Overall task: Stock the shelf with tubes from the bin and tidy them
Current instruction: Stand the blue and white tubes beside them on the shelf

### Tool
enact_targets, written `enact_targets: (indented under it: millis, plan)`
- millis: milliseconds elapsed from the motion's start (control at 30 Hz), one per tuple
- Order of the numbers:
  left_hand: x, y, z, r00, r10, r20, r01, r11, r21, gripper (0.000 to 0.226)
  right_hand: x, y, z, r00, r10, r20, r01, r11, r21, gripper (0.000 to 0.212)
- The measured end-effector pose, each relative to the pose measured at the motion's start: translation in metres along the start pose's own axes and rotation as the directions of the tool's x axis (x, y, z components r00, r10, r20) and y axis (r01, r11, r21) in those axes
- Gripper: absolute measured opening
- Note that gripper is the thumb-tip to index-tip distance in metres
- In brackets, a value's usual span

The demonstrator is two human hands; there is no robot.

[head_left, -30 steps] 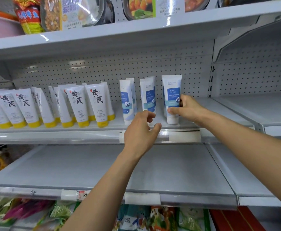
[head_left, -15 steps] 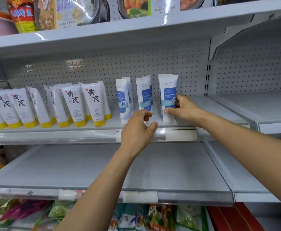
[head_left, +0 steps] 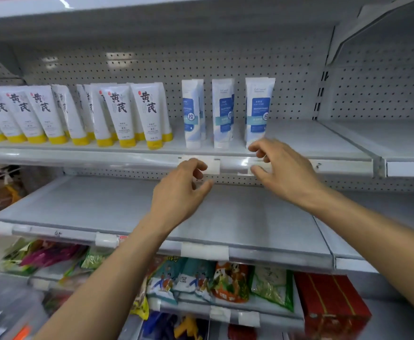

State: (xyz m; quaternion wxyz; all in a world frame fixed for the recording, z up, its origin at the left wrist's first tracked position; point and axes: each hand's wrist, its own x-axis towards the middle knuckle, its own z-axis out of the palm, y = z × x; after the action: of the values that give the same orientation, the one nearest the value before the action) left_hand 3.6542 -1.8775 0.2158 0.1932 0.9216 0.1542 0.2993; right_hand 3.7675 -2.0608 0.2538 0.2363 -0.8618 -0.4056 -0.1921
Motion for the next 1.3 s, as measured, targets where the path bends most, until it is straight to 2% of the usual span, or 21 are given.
enact_targets:
  millis: [167, 367, 600, 700, 833, 1033, 1233, 1300]
  plan:
    - [-0.040, -0.052, -0.012, 0.995, -0.075, 0.067, 0.068, 0.992, 0.111, 0.034, -0.013, -0.044, 0.042, 0.979, -0.149, 0.139, 0.149, 0.989, 0.009, 0.035]
    - [-0.080, -0.129, -0.040, 0.968, -0.249, 0.023, 0.246, 0.964, 0.102, 0.034, -0.004, -0.125, 0.117, 0.917, -0.281, 0.283, 0.261, 0.959, 0.107, 0.035]
    - [-0.140, -0.286, -0.092, 0.875, -0.476, 0.083, 0.462, 0.874, 0.149, 0.034, 0.017, -0.261, 0.244, 0.813, -0.399, 0.425, 0.312, 0.914, 0.260, 0.032]
    - [-0.170, -0.365, -0.122, 0.808, -0.580, 0.100, 0.563, 0.811, 0.157, 0.031, 0.023, -0.332, 0.304, 0.754, -0.433, 0.494, 0.291, 0.894, 0.340, 0.031]
    - [-0.209, -0.469, -0.157, 0.702, -0.705, 0.105, 0.682, 0.707, 0.186, 0.033, 0.024, -0.421, 0.387, 0.677, -0.458, 0.577, 0.217, 0.873, 0.437, 0.029]
    - [-0.255, -0.591, -0.179, 0.480, -0.866, 0.144, 0.861, 0.496, 0.113, 0.027, 0.018, -0.509, 0.502, 0.534, -0.407, 0.741, -0.028, 0.868, 0.496, 0.023]
    - [-0.276, -0.699, -0.153, 0.325, -0.916, 0.236, 0.921, 0.363, 0.142, 0.029, 0.013, -0.565, 0.620, 0.351, -0.280, 0.894, -0.310, 0.865, 0.393, 0.024]
    - [-0.279, -0.734, -0.136, 0.280, -0.918, 0.281, 0.927, 0.335, 0.170, 0.030, 0.006, -0.580, 0.666, 0.281, -0.225, 0.933, -0.414, 0.849, 0.329, 0.016]
